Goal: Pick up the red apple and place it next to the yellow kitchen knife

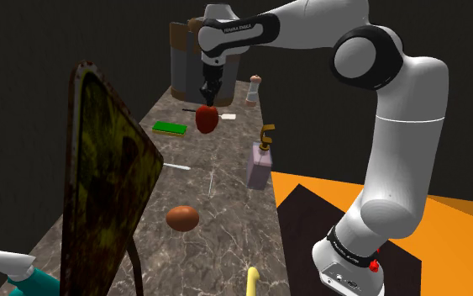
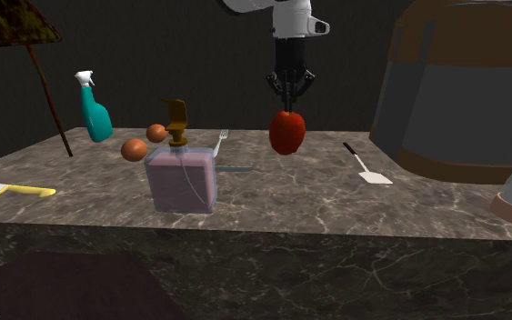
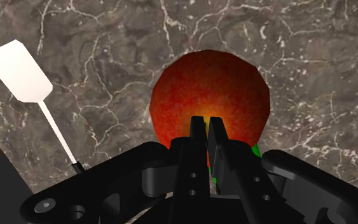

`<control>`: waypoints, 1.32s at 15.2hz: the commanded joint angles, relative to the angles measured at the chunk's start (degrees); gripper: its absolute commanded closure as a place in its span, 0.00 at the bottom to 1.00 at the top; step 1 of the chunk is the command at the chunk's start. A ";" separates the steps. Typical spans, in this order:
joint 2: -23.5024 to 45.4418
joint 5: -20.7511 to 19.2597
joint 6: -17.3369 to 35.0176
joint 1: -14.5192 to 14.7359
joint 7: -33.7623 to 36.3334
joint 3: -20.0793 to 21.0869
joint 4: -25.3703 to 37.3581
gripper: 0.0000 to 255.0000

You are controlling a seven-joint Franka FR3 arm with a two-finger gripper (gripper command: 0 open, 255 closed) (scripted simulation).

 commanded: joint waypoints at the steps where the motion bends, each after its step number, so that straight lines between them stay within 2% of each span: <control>1: -0.30 0.02 -1.55 0.02 -0.04 0.01 1.25 1.00; 20: 0.42 0.14 -16.59 0.02 -0.57 0.00 17.01 1.00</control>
